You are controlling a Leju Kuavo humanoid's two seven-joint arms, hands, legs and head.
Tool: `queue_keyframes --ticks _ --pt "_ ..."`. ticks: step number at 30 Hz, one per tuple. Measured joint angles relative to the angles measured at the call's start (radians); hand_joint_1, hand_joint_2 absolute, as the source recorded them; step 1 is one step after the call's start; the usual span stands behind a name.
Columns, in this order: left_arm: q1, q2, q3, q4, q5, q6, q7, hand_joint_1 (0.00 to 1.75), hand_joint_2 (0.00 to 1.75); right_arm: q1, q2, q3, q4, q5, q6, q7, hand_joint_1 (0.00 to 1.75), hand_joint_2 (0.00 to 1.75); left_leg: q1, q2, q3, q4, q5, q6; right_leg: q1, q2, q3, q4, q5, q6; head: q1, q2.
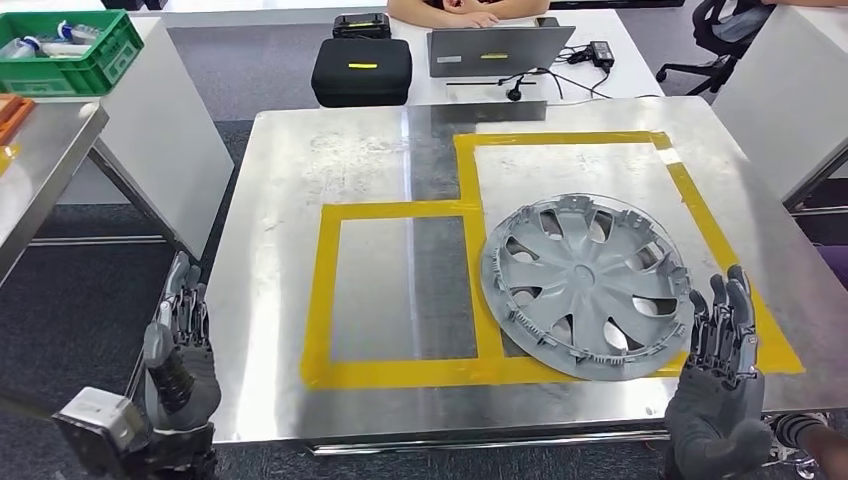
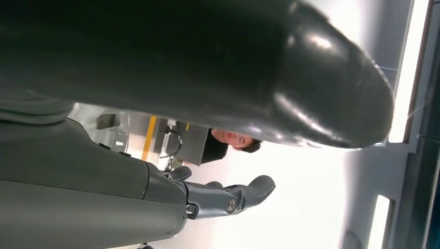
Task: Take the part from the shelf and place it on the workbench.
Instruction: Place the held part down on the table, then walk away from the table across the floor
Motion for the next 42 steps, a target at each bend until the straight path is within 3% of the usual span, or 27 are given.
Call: queue_keyframes --ticks 2,4,5,6,7,9,12,14,16,18,19,20,21,23,25,28,29,31,33,34,35,36,38,40,42 --pt "0.000 0.000 0.000 0.000 0.000 0.001 0.000 0.00 0.00 0.001 0.000 0.000 0.000 0.000 0.000 0.000 0.00 0.00 0.001 0.011 -0.064 0.134 -0.063 -0.004 0.003 -0.003 -0.001 0.000 0.000 -0.007 -0.015 0.000" --pt "0.001 0.001 0.000 0.000 0.000 0.002 0.001 0.00 0.00 0.001 0.000 0.000 0.000 0.000 0.000 0.000 0.00 0.00 0.000 0.013 -0.112 0.234 -0.091 -0.004 0.008 -0.004 -0.002 0.002 -0.002 -0.009 -0.022 0.000" --pt "0.001 0.002 0.000 0.000 0.000 0.002 0.001 0.00 0.00 0.001 0.001 0.000 0.000 0.000 0.000 0.000 0.00 0.00 0.000 0.013 -0.108 0.228 -0.078 0.000 0.010 -0.005 -0.002 0.003 -0.003 -0.010 -0.025 0.000" --pt "0.001 0.003 0.000 0.000 0.000 0.002 0.001 0.00 0.00 0.001 0.001 0.000 0.000 0.000 0.000 0.000 0.00 0.00 -0.002 0.013 -0.085 0.182 -0.049 0.006 0.012 -0.005 -0.001 0.004 -0.004 -0.010 -0.028 0.000" --pt "0.001 0.004 0.000 -0.001 0.000 0.002 0.001 0.00 0.00 0.001 0.002 0.000 0.000 0.000 0.000 0.000 0.00 0.00 -0.004 0.015 -0.047 0.110 -0.016 0.014 0.014 -0.005 0.001 0.005 -0.005 -0.010 -0.031 0.000" --pt "0.000 0.005 0.000 -0.002 0.000 0.002 0.001 0.00 0.00 0.001 0.004 0.000 0.000 0.000 0.000 0.000 0.00 0.00 -0.012 0.020 0.021 -0.016 0.020 0.027 0.018 -0.005 0.001 0.007 -0.006 -0.004 -0.036 0.000" --pt "0.000 0.005 0.000 -0.005 0.000 0.001 0.000 0.00 0.00 0.000 0.006 0.001 0.000 0.000 0.002 0.000 0.00 0.00 -0.018 0.021 0.044 -0.055 0.025 0.037 0.017 -0.005 -0.004 0.007 -0.001 0.012 -0.035 0.000" --pt "0.000 0.005 0.000 -0.007 0.000 0.000 0.001 0.00 0.00 -0.001 0.006 0.001 0.000 0.000 0.004 0.000 0.00 0.00 -0.014 0.020 0.047 -0.066 0.034 0.046 0.016 -0.005 -0.014 0.019 -0.016 0.023 -0.033 0.000" --pt "-0.001 0.005 0.000 -0.008 -0.002 -0.002 0.001 0.00 0.00 -0.003 0.006 0.002 0.000 0.000 0.005 0.002 0.00 0.00 -0.009 0.020 0.047 -0.076 0.043 0.054 0.013 -0.003 -0.050 0.102 -0.074 0.031 -0.022 0.000" --pt "-0.001 0.005 0.000 -0.008 -0.003 -0.002 0.001 0.00 0.00 -0.004 0.007 0.002 0.001 0.000 0.006 0.005 0.00 0.00 -0.011 0.020 0.039 -0.074 0.047 0.059 0.010 -0.003 -0.102 0.239 -0.141 0.037 -0.008 0.000" --pt "-0.001 0.005 0.000 -0.007 -0.003 -0.002 0.001 0.00 0.00 -0.004 0.007 0.002 0.001 0.000 0.007 0.006 0.00 0.00 -0.011 0.019 0.034 -0.072 0.048 0.059 0.010 -0.003 -0.117 0.285 -0.154 0.040 -0.004 0.000" --pt "0.000 0.005 0.000 -0.007 -0.003 -0.002 0.001 0.00 0.00 -0.003 0.007 0.002 0.002 0.000 0.007 0.006 0.00 0.00 -0.012 0.018 0.030 -0.070 0.050 0.059 0.009 -0.003 -0.116 0.293 -0.148 0.041 -0.001 0.000" --pt "0.000 0.005 0.000 -0.007 -0.003 -0.002 0.001 0.00 0.00 -0.004 0.007 0.003 0.002 0.000 0.008 0.006 0.00 0.00 -0.012 0.017 0.027 -0.068 0.052 0.058 0.009 -0.003 -0.096 0.262 -0.125 0.040 0.003 0.000" --pt "0.000 0.005 0.000 -0.008 -0.005 -0.002 0.002 0.00 0.00 -0.006 0.008 0.003 0.003 0.001 0.012 0.007 0.00 0.00 -0.013 0.013 0.020 -0.061 0.055 0.053 0.010 -0.001 -0.017 0.121 -0.069 0.034 0.010 0.000" --pt "0.000 0.005 0.000 -0.010 -0.008 -0.005 0.006 0.00 0.00 -0.011 0.008 0.005 0.003 0.004 0.015 0.008 0.00 0.00 -0.014 0.011 0.013 -0.056 0.061 0.044 0.015 0.001 0.042 0.019 -0.044 0.025 0.013 0.000" --pt "0.000 0.006 0.000 -0.015 -0.015 -0.008 0.012 0.00 0.00 -0.018 0.008 0.009 0.003 0.010 0.016 0.011 0.00 0.00 -0.013 0.011 0.004 -0.054 0.073 0.024 0.018 -0.001 0.038 -0.001 -0.034 0.007 0.012 0.000" --pt "0.000 0.006 0.000 -0.017 -0.016 -0.008 0.013 0.00 0.00 -0.019 0.009 0.010 0.003 0.010 0.017 0.012 0.00 0.00 -0.011 0.012 -0.003 -0.046 0.064 0.017 0.016 -0.004 0.035 -0.006 -0.028 0.000 0.011 0.000" --pt "0.001 0.006 0.001 -0.019 -0.017 -0.008 0.015 0.00 0.00 -0.021 0.009 0.013 0.003 0.010 0.019 0.013 0.00 0.00 -0.009 0.014 -0.034 0.024 0.001 0.007 0.011 -0.009 0.029 -0.014 -0.012 -0.014 0.000 0.000" --pt "0.001 0.006 0.001 -0.019 -0.018 -0.007 0.016 0.00 0.00 -0.022 0.009 0.014 0.003 0.009 0.022 0.013 0.00 0.00 -0.007 0.014 -0.078 0.152 -0.083 -0.001 0.012 -0.010 0.012 -0.012 0.003 -0.020 -0.011 0.000" --pt "0.001 0.006 0.001 -0.019 -0.018 -0.006 0.017 0.00 0.00 -0.022 0.010 0.014 0.003 0.008 0.023 0.013 0.00 0.00 -0.005 0.014 -0.090 0.203 -0.104 -0.004 0.012 -0.011 0.002 -0.011 0.010 -0.020 -0.015 0.000" --pt "0.001 0.006 0.000 -0.019 -0.018 -0.005 0.018 0.00 0.00 -0.021 0.010 0.014 0.004 0.006 0.025 0.013 0.00 0.00 -0.004 0.014 -0.086 0.224 -0.107 -0.005 0.012 -0.011 -0.009 -0.010 0.017 -0.018 -0.018 0.000" --pt "0.001 0.006 0.000 -0.019 -0.019 -0.005 0.018 0.00 0.00 -0.021 0.010 0.014 0.004 0.004 0.026 0.013 0.00 0.00 -0.003 0.015 -0.062 0.205 -0.093 -0.004 0.011 -0.011 -0.018 -0.008 0.023 -0.016 -0.022 0.000" --pt "0.000 0.006 0.000 -0.019 -0.021 -0.004 0.020 0.00 0.00 -0.021 0.010 0.014 0.004 0.000 0.030 0.012 0.00 0.00 -0.003 0.016 0.031 0.076 -0.048 0.005 0.011 -0.011 -0.032 -0.002 0.031 -0.010 -0.030 0.000" --pt "-0.003 0.006 0.000 -0.020 -0.026 -0.003 0.021 0.00 0.00 -0.021 0.010 0.014 0.003 -0.002 0.036 0.011 0.00 0.00 -0.008 0.017 0.111 -0.043 -0.031 0.015 0.012 -0.011 -0.042 0.003 0.039 -0.001 -0.034 0.000" --pt "-0.004 0.006 0.000 -0.023 -0.030 -0.002 0.022 0.00 0.00 -0.022 0.010 0.014 0.003 -0.002 0.040 0.009 0.00 0.00 -0.013 0.017 0.125 -0.075 -0.031 0.022 0.012 -0.012 -0.049 0.004 0.050 0.012 -0.035 0.000"
